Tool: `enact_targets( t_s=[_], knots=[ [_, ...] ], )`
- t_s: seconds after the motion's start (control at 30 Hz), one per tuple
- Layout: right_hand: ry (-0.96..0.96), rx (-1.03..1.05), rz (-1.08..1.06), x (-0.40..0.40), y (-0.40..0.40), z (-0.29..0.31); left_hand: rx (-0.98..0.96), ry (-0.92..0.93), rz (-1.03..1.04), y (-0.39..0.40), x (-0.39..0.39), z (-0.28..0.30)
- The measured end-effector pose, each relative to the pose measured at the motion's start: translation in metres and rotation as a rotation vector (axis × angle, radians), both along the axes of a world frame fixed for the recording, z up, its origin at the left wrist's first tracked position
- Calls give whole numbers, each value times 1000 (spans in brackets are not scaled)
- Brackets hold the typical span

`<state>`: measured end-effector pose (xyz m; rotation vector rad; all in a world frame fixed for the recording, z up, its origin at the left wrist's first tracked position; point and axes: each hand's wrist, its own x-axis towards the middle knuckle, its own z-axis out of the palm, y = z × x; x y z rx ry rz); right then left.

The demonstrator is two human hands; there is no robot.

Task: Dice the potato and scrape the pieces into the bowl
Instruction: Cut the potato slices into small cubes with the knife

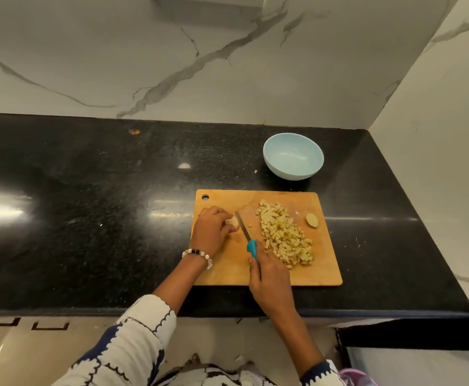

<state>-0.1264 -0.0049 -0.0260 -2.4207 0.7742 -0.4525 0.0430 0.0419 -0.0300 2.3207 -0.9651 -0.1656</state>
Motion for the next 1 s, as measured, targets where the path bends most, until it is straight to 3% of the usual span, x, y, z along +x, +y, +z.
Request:
enact_targets(
  t_s=[0.17, 0.53, 0.73, 0.9, 1.0],
  knots=[
    [140, -91, -11, 6, 9, -1, 87, 32, -14, -5, 2, 1],
    [263, -182, 49, 14, 6, 0, -12, 91, 69, -4, -3, 0],
    [340, -246, 42, -26, 22, -8, -42, 84, 106, -3, -7, -3],
    [115, 24, 73, -31, 15, 17, -68, 124, 119, -3, -7, -1],
    [48, -75, 48, -13, 6, 17, -72, 145, 119, -4, -8, 2]
  ],
)
